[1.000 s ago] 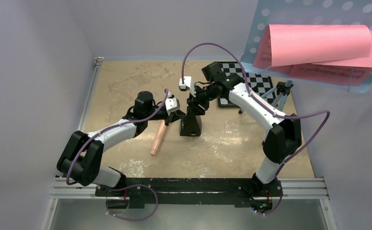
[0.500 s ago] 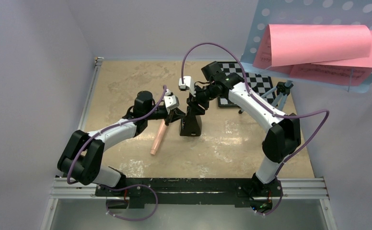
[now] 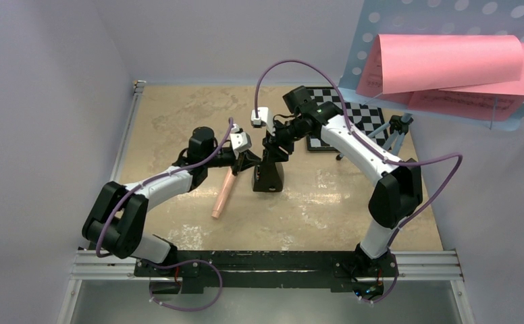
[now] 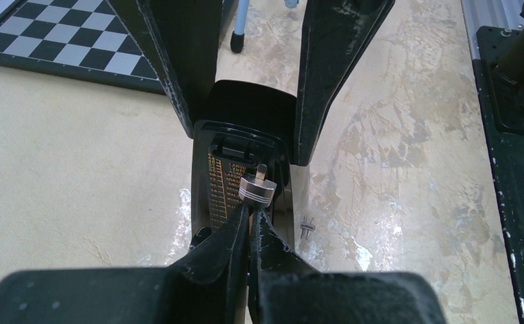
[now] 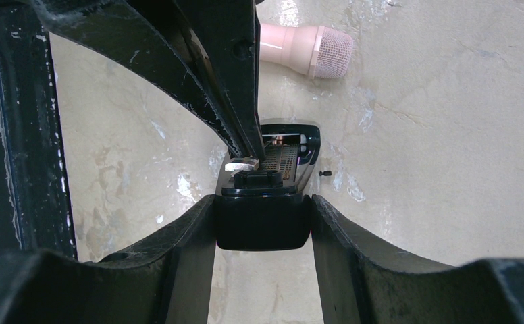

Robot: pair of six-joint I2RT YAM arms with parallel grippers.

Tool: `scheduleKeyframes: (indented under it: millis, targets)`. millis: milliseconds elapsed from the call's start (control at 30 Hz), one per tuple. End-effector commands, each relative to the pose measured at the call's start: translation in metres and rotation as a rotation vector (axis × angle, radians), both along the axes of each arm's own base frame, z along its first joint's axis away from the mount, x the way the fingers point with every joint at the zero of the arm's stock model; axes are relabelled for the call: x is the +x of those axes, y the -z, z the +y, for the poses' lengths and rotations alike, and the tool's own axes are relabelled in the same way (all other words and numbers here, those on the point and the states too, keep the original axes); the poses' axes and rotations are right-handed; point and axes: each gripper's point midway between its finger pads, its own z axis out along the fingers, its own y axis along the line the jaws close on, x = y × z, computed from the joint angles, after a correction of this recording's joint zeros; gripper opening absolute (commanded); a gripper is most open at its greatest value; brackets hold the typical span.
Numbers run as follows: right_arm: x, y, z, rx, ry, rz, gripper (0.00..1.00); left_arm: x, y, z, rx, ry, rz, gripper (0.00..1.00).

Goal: Pack up the instrument practice props

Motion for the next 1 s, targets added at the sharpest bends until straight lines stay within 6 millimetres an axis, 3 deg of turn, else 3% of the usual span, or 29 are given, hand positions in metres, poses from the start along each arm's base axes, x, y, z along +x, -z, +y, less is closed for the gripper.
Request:
scheduleKeyframes:
  millis: [0, 267, 500, 967]
  targets:
    - [-0.020, 0.028, 0.011, -0.035, -0.065, 0.104, 0.00, 0.021, -0.040, -0.012, -0.057, -0.003, -0.112, 0.00]
    - [-0.019, 0.024, 0.015, -0.037, -0.092, 0.075, 0.00, 0.028, -0.046, -0.016, -0.058, -0.022, -0.045, 0.00]
    - [-0.017, 0.024, 0.017, -0.039, -0.108, 0.060, 0.00, 0.022, -0.057, -0.017, -0.088, -0.003, -0.032, 0.22]
    - [-0.016, 0.024, 0.019, -0.035, -0.107, 0.063, 0.00, 0.022, -0.061, -0.014, -0.115, -0.007, -0.087, 0.37]
